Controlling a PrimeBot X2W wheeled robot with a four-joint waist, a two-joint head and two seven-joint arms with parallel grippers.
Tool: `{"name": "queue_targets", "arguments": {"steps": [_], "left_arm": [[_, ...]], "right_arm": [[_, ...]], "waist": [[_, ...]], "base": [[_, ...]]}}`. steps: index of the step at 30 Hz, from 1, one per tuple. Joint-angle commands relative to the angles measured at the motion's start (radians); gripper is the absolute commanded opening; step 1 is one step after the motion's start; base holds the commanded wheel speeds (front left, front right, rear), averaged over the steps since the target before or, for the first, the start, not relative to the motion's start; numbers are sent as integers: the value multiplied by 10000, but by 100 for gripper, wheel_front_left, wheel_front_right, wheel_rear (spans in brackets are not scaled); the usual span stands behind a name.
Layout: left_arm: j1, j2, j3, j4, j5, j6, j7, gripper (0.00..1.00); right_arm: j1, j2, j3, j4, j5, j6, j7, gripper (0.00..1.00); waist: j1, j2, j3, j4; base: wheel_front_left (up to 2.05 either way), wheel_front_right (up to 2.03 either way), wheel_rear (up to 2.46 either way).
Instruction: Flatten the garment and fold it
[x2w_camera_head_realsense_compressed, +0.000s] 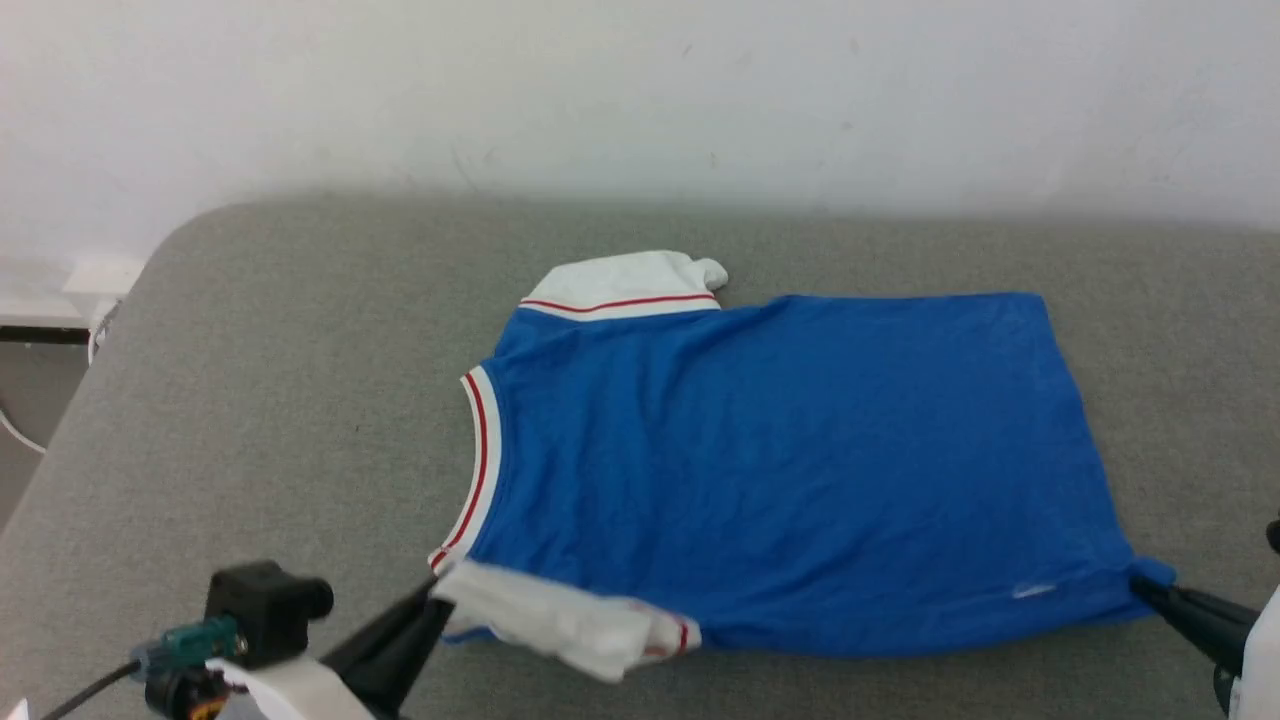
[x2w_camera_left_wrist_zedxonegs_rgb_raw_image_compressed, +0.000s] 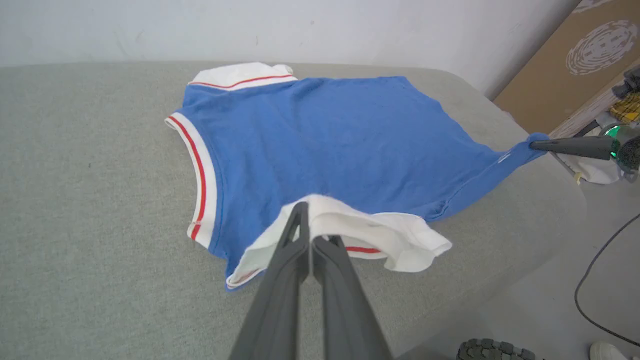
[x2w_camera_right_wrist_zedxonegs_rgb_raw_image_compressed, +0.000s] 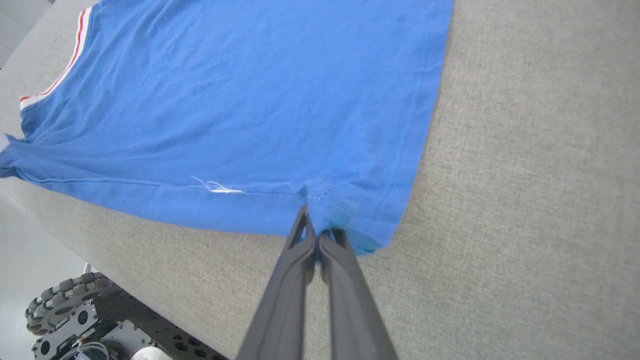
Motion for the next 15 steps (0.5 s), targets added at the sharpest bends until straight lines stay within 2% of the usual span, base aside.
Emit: {"name": "queue_targets", "arguments": {"steps": [1, 6, 10, 15], "left_arm": [[-356, -157, 94, 82, 229, -79, -290, 0], [-1384, -743, 42, 771, 800, -59, -963, 0], [-2082, -1025, -52, 1631, 1124, 175, -905, 0], [-3002, -1245, -277, 2640, 1466, 92, -870, 0]], "right_arm": [[-14, 121, -174, -41, -146, -9, 9, 0], [-376, 523, -890, 25, -565, -9, 130, 0], [-848, 840, -1334, 149, -993, -9, 252, 0], [-1522, 1244, -1516, 341, -1480, -9, 515, 0]], "waist": [[0, 0, 269, -71], [0, 0, 781, -188], [0, 0, 1225, -267], [0, 0, 1708, -332]], "base": [[0, 0, 0], [0, 0, 0], [0, 0, 0], [0, 0, 0]]}}
